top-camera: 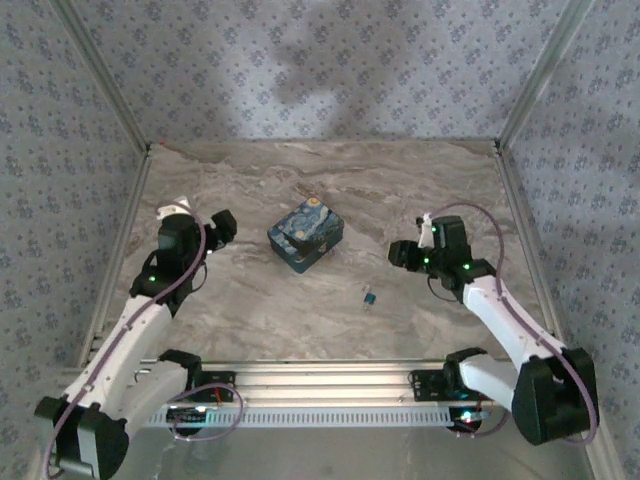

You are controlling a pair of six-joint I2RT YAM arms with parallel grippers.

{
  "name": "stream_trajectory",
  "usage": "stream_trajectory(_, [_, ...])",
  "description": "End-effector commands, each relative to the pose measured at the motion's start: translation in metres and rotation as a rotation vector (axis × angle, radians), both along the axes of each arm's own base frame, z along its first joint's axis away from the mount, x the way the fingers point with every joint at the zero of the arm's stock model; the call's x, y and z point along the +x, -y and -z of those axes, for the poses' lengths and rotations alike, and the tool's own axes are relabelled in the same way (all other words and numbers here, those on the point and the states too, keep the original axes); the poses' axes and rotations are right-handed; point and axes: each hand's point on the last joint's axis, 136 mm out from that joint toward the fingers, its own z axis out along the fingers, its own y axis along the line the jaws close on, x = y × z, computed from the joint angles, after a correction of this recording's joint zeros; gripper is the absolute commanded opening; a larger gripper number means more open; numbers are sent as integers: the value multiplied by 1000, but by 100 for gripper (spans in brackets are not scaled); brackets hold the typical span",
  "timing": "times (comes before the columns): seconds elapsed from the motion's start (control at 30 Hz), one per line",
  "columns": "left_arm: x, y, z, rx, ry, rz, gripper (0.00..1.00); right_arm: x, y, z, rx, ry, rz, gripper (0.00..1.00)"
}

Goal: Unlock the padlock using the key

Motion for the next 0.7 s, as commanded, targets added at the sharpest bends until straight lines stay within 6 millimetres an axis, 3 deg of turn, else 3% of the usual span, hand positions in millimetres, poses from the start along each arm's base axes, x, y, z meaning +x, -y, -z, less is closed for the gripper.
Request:
stream_trajectory(0.0, [-3,-28,-22,114,95,-92,96,17,32,-27,-108,143,96,56])
stream_trajectory(0.1, [-7,-41,-25,191,141,-116,97,24,53,-40,-126,221,171,69])
stream_trajectory(0.23, [-9,-61,-14,273,160,-172,98,31,88,-47,-160,306,312,99])
stream_trajectory(0.43, [-3,-74,13,385,174,-181,98,41,118,-38,-310,474,376,100])
stream_trajectory(0.67, [6,-81,37,438,105,-167,98,54,127,-21,-457,523,351,100])
